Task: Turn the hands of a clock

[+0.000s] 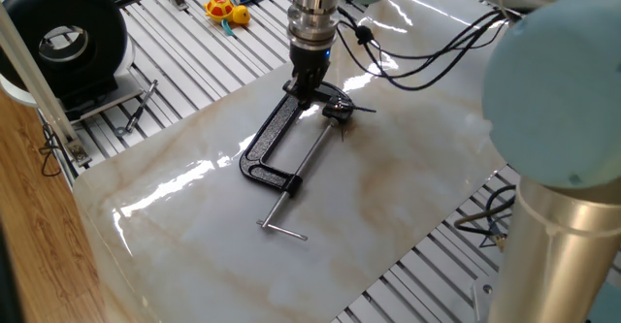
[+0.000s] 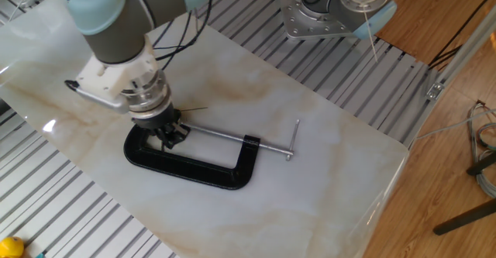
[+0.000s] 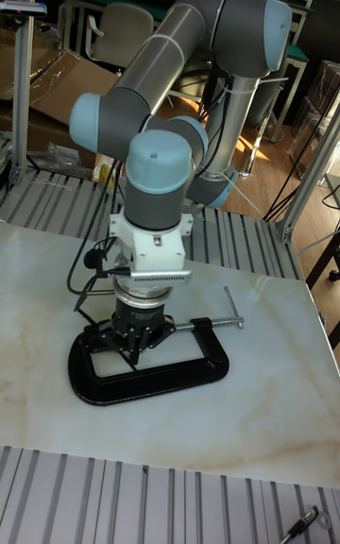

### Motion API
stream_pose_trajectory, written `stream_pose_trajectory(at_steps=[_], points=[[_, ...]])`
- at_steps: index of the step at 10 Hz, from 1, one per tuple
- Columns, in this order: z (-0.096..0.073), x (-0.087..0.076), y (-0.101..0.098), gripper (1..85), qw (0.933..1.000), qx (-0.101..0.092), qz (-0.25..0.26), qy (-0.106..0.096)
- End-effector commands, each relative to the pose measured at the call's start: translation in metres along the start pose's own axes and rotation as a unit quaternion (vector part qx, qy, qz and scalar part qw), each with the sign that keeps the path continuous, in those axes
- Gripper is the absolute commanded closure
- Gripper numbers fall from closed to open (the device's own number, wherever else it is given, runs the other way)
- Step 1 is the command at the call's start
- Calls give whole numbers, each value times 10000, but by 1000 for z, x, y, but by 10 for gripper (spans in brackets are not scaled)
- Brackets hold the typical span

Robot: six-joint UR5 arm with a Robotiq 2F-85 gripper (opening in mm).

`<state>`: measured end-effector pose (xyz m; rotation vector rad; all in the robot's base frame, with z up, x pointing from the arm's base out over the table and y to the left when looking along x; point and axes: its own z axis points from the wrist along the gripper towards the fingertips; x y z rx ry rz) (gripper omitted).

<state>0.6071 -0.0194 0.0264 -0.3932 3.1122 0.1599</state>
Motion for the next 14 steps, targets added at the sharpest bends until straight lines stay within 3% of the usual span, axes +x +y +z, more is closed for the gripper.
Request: stream_pose_trajectory(at_steps=[1, 6, 11, 14], points=[[-2, -9, -24, 843, 9998, 11, -199, -21], [-6, -5, -39, 843, 9996, 87, -282, 49], [-8, -1, -17, 843, 9999, 5, -122, 56], [-28, 14, 2, 843, 9999, -28, -6, 157]])
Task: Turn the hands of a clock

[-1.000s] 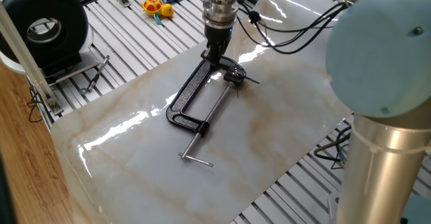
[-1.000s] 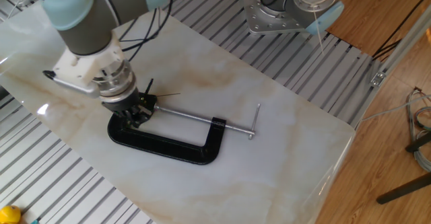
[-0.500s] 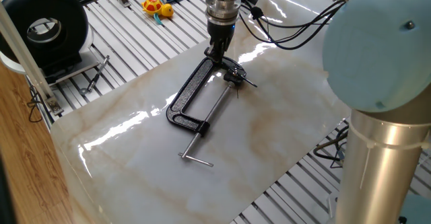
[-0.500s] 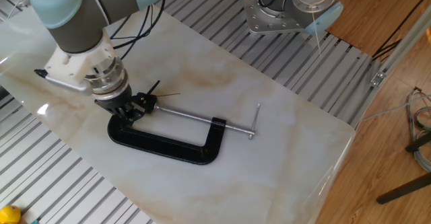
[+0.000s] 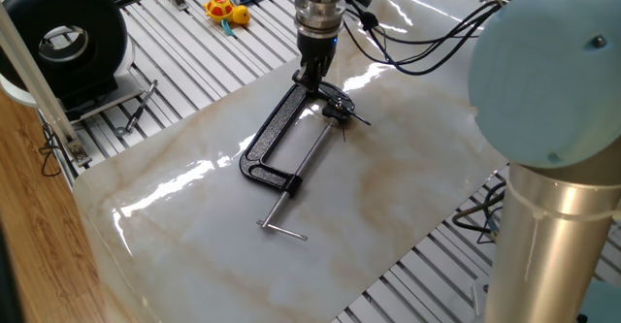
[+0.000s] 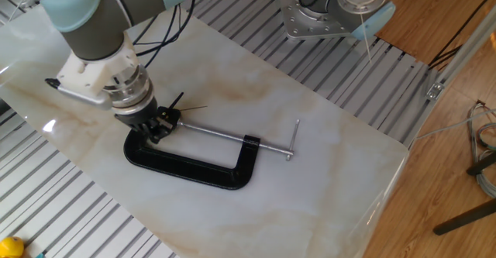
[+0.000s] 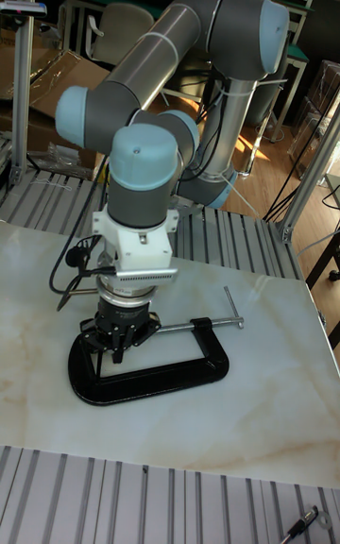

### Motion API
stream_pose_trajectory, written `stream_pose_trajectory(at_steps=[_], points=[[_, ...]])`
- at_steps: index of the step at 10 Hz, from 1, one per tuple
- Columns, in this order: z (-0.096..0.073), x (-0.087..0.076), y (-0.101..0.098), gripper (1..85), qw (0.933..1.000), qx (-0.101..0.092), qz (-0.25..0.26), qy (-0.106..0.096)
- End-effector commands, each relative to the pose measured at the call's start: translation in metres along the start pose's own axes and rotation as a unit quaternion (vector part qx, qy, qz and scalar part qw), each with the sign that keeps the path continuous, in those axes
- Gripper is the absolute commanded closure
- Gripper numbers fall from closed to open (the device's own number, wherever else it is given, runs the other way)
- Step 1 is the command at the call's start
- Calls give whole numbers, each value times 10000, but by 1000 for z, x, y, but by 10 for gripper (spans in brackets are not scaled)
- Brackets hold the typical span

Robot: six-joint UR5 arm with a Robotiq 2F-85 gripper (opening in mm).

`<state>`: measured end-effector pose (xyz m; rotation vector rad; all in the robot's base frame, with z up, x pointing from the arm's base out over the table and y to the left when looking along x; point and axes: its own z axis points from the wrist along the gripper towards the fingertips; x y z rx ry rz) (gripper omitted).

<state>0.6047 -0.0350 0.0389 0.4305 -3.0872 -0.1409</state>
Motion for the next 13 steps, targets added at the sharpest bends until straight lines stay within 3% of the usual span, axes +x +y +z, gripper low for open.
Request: stream_pose_trajectory(at_steps=[1, 3, 4, 6, 8, 10, 11, 13], points=[[-22, 12, 19, 843, 9999, -58, 140, 70], [-28, 15, 18, 843, 9998, 38, 144, 95], [-23, 16, 10, 843, 9996, 155, 172, 134], [-23, 11, -2, 843, 9989, 380, 258, 31], [-23, 9, 4, 843, 9995, 256, 200, -7], [-61, 27, 14, 843, 9988, 326, 353, 116], [-71, 30, 21, 843, 9984, 311, 452, 116], [-74, 22, 30, 843, 9984, 256, 494, 46]])
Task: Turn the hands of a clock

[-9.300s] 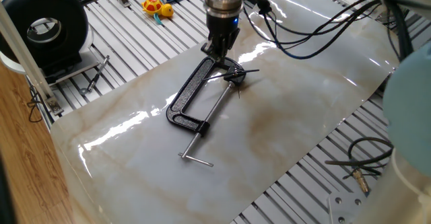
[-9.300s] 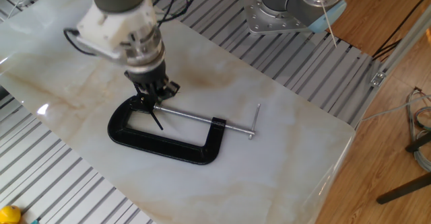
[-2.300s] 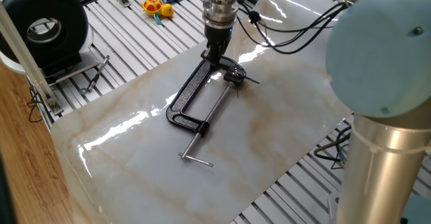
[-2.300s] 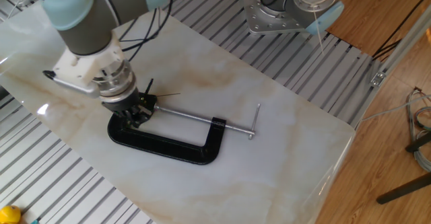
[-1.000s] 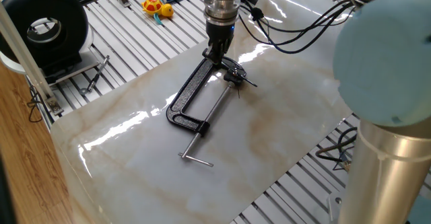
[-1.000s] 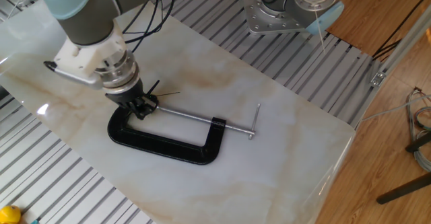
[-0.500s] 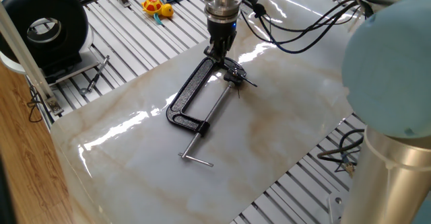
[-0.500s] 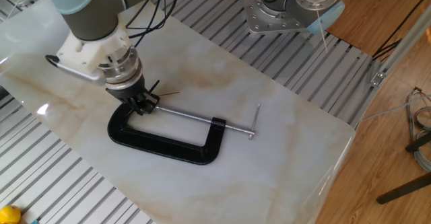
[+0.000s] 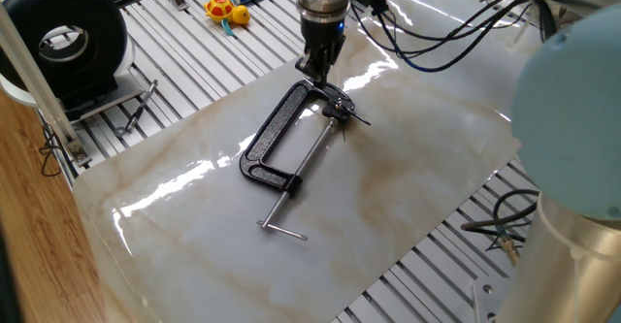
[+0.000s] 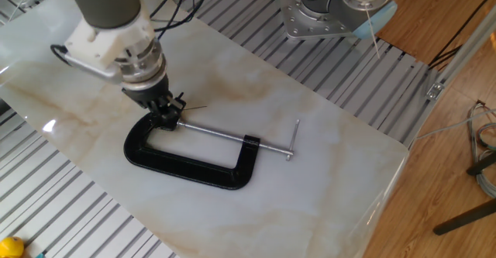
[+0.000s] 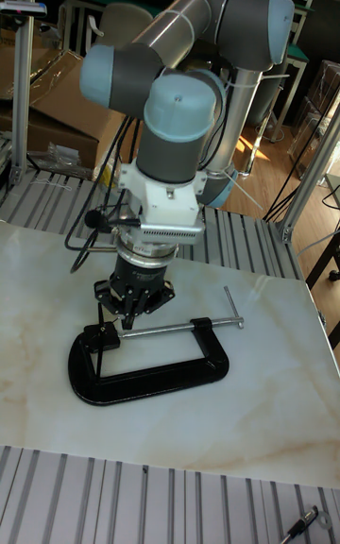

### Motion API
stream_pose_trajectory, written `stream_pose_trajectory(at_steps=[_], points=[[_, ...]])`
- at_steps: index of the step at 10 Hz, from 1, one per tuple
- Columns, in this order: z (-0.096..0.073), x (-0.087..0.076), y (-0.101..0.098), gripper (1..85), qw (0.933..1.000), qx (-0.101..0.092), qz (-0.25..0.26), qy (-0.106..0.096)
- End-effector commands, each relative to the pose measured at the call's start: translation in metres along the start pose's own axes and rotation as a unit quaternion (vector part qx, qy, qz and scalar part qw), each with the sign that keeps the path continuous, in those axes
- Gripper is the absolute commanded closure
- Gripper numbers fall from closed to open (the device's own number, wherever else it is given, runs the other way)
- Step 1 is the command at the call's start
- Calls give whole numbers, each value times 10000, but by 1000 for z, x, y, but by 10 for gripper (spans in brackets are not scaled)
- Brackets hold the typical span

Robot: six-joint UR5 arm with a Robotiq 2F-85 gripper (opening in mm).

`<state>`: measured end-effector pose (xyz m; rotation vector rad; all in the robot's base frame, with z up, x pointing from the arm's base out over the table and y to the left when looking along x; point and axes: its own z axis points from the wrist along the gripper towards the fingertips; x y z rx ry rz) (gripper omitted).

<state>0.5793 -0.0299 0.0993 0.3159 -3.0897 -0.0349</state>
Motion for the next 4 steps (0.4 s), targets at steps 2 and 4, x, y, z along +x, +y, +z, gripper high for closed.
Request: stream_pose_trajectory(at_steps=[2, 4], points=[[-15, -6, 17, 843, 9998, -154, 96, -63], [-17, -1, 17, 843, 9999, -152, 58, 7]])
